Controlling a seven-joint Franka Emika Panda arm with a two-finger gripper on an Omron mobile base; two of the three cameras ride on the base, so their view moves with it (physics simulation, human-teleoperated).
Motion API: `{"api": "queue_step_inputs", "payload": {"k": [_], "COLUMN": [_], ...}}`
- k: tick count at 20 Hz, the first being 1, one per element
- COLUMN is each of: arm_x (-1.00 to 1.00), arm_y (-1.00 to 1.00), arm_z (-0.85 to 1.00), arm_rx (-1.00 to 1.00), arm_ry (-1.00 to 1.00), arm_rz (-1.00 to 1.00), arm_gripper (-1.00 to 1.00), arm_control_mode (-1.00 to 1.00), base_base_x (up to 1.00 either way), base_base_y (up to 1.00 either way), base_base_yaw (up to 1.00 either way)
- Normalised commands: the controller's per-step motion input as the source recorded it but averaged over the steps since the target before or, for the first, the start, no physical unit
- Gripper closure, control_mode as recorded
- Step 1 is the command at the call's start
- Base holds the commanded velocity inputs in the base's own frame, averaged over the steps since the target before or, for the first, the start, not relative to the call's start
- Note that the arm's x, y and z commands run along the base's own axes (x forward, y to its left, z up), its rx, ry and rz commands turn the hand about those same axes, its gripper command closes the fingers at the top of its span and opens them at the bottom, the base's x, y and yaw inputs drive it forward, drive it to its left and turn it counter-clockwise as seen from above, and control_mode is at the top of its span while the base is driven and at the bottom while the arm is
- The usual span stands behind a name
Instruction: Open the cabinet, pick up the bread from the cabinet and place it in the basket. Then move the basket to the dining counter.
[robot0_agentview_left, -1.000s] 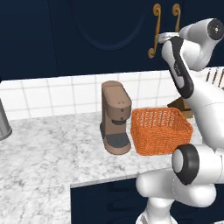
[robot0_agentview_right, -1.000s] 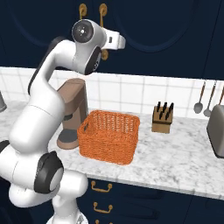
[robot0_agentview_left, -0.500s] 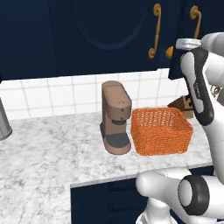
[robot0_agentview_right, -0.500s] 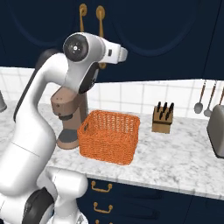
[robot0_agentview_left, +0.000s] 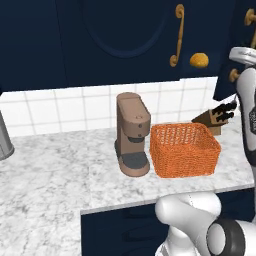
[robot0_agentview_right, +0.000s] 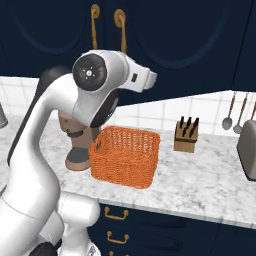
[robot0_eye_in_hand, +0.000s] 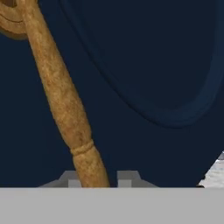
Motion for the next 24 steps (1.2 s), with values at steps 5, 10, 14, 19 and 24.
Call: {"api": "queue_step_inputs", "payload": {"k": [5, 10, 14, 19, 24], "arm_x": [-0.94, -1.0, -0.14, 0.79, 1.0], "arm_y": [0.04, 1.0, 1.0, 0.93, 0.01], "arm_z": [-0.01, 0.0, 0.0, 0.0, -0.04], "arm_rx": [-0.07, -0.53, -0.71, -0.63, -0.34], "arm_ry": [0.0, -0.05, 0.01, 0.26, 0.51], "arm_rz": [-0.02, 0.01, 0.0, -0.05, -0.1], "arm_gripper": [-1.0, -1.0, -1.0, -1.0, -1.0], "arm_control_mode": [-1.0, -1.0, -1.0, -1.0, -1.0], "base_base_x": [0.0, 0.0, 0.0, 0.0, 0.0], "base_base_y": [0.0, 0.0, 0.0, 0.0, 0.0], "base_base_yaw": [0.0, 0.0, 0.0, 0.0, 0.0]}}
